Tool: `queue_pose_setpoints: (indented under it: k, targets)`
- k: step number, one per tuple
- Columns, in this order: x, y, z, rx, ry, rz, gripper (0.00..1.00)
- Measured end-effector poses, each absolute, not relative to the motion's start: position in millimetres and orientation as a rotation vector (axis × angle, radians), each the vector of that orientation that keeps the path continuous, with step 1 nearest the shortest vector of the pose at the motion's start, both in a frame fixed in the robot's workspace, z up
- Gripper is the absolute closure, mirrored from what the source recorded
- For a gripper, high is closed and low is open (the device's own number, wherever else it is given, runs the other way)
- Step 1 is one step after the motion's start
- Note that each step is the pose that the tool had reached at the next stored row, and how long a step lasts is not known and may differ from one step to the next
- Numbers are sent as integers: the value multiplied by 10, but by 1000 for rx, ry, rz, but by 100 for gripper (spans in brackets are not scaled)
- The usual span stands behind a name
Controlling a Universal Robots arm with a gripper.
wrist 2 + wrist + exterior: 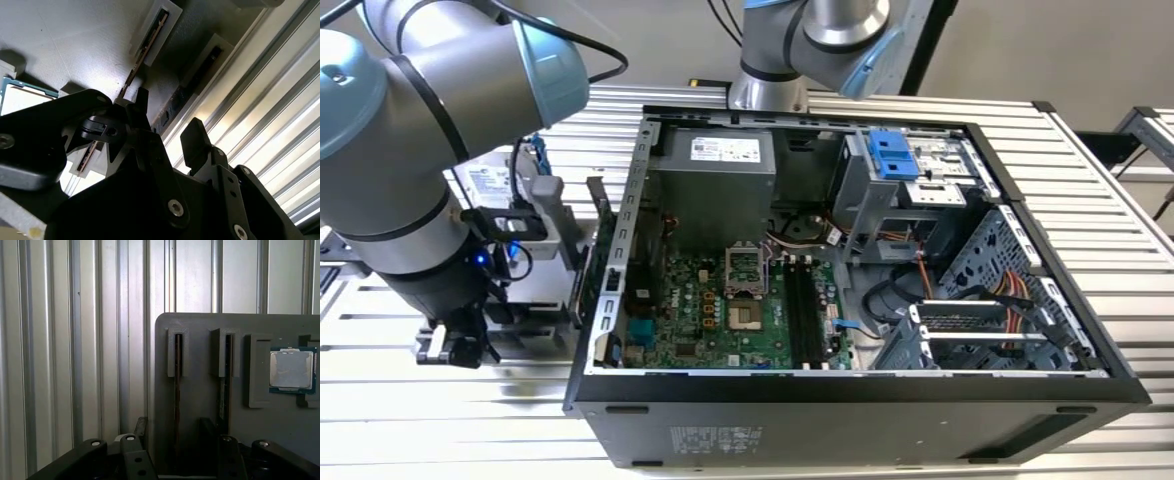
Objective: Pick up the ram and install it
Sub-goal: 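Pick up the ram and move it above insertion slot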
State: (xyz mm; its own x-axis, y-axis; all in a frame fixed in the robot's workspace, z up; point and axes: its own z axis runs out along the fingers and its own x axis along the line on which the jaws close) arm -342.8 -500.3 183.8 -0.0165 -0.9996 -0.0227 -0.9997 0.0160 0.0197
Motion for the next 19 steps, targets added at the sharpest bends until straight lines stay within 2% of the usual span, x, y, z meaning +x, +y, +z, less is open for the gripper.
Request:
queue_pose_setpoints:
  k: [19]
  targets:
    - [-3430,-4984,1887,-2219,2221,47,0]
